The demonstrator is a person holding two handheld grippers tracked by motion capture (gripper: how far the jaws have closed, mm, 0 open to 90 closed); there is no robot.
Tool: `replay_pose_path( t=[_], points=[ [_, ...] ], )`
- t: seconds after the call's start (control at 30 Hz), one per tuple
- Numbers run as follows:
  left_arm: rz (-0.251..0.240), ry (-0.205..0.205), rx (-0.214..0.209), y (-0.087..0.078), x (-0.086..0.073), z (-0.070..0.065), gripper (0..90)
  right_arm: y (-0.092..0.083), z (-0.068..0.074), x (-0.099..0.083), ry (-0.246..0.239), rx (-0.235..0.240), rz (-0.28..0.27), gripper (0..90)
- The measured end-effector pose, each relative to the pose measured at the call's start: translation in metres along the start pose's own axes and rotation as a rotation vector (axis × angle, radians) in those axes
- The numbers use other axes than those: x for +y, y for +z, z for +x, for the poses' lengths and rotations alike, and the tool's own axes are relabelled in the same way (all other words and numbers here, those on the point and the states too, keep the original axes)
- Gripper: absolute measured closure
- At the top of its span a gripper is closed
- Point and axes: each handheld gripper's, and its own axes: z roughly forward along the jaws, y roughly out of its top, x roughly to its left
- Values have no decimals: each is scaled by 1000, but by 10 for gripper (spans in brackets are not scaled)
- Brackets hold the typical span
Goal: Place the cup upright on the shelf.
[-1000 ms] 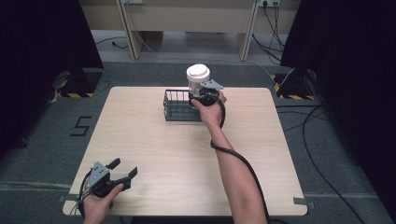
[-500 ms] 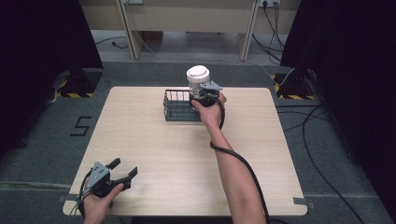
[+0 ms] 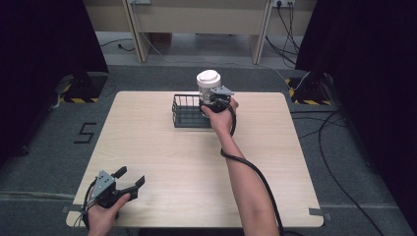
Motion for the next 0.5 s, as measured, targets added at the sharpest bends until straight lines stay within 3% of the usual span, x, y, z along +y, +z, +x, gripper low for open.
replay_pose_path(
  t=[0.23, 0.5],
  points=[
    [3, 2, -3, 0, 0, -1, 160, -3, -1, 0, 20, 17, 31, 164],
    [3, 0, -2, 1, 0, 0, 160, -8, -1, -2, 30, 19, 18, 157]
  ],
)
